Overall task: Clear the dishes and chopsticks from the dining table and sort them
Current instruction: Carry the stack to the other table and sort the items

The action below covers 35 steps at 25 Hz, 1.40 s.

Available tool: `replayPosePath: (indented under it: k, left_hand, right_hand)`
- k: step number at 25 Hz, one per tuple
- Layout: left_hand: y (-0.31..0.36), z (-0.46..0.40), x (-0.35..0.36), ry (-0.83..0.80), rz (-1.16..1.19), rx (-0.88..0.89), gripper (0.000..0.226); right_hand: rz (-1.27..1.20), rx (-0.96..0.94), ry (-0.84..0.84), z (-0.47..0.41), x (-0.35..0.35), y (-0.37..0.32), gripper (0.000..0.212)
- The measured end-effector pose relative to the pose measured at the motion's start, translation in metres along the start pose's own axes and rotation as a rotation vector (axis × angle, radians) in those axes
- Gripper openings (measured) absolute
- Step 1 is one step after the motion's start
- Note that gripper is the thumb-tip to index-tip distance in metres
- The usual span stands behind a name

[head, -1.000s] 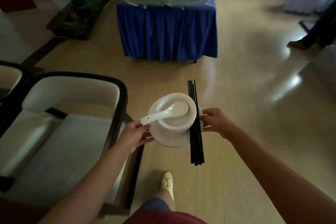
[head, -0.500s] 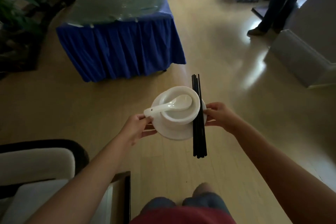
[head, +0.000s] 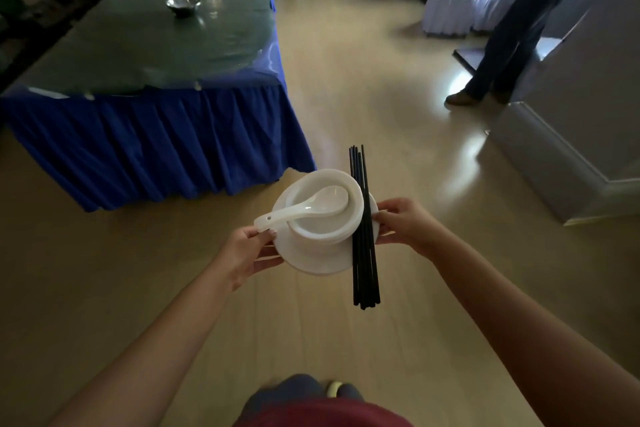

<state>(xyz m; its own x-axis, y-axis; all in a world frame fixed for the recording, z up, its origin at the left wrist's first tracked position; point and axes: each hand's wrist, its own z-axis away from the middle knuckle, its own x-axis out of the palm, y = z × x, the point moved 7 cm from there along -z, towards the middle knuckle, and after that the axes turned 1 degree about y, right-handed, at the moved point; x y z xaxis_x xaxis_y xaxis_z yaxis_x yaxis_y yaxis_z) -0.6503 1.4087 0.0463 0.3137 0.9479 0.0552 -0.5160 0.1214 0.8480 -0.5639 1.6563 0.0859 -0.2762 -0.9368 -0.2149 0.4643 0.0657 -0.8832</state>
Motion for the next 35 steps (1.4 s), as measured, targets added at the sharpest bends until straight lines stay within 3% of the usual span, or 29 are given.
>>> replayPosePath:
  k: [8, 18, 27, 35]
  left_hand:
    - [0.097, -0.167, 0.088, -0.031, -0.011, -0.011, 0.014]
    - [0.249, -0.37, 0.131, -0.013, -0.025, 0.001, 0.015]
    - [0.331, -0.54, 0.13, 0.161, 0.109, 0.033, 0.014]
    - [0.411, -0.663, 0.114, 0.446, 0.246, 0.053, 0.019]
  right_hand:
    - [0.007, 0.03, 0.034, -0.174, -0.092, -0.06, 0.014]
    - [0.034, 0.034, 0.019, -0.404, -0.148, -0.173, 0.015]
    - [0.102, -0.03, -0.216, -0.636, -0.141, -0.262, 0.018]
    - [0.246, -0.098, -0.471, -0.828, -0.109, -0.376, 0.012]
